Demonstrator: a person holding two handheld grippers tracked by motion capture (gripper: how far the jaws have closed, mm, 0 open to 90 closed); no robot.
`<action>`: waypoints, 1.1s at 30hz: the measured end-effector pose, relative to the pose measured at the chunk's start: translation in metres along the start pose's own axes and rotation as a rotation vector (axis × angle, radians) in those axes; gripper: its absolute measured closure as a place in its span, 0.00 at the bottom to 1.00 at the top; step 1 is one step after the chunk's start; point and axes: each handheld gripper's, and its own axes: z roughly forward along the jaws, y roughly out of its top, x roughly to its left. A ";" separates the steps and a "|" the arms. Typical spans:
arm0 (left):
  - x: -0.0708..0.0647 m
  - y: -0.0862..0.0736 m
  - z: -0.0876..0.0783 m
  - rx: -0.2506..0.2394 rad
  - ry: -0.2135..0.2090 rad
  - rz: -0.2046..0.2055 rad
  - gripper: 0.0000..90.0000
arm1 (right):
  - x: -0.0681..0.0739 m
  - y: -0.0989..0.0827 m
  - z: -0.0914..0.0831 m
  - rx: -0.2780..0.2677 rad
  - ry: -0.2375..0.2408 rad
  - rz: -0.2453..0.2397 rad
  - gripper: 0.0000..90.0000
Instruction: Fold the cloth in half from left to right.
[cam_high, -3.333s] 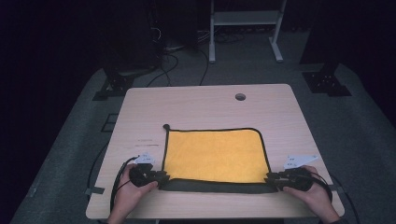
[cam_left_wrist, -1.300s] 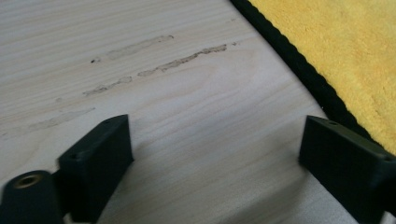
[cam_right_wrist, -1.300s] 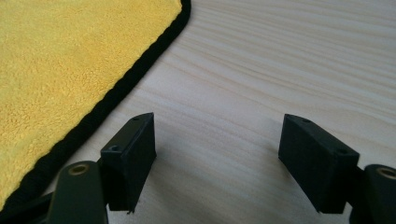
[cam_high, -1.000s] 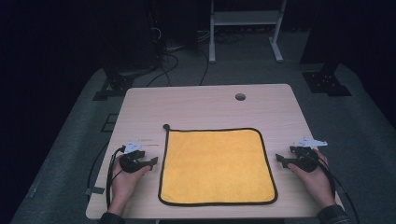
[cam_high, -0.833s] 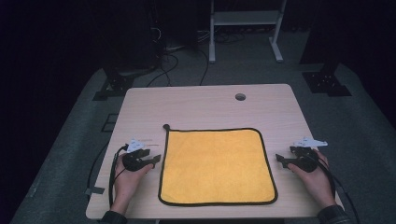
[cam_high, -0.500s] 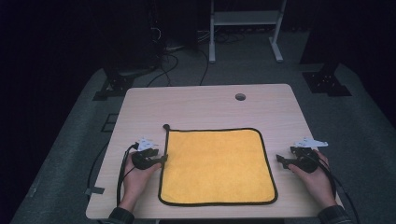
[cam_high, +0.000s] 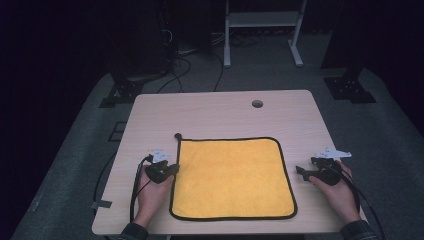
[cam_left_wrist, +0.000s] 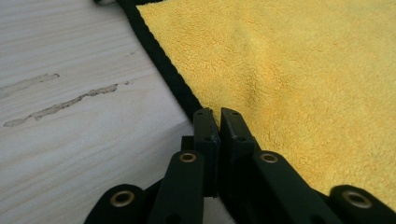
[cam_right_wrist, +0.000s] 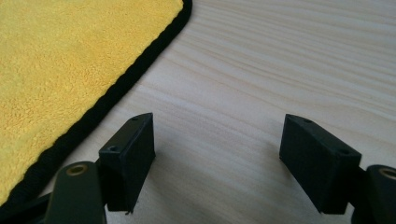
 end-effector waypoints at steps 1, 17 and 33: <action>0.001 0.000 0.000 -0.003 -0.006 -0.004 0.96 | 0.000 0.000 0.000 0.000 0.000 0.000 0.28; 0.027 -0.001 -0.012 -0.025 -0.048 -0.093 0.97 | 0.000 0.000 0.000 0.000 0.002 0.000 0.28; 0.071 -0.005 -0.033 -0.049 0.059 -0.172 0.97 | 0.000 0.000 0.000 0.000 0.002 0.001 0.28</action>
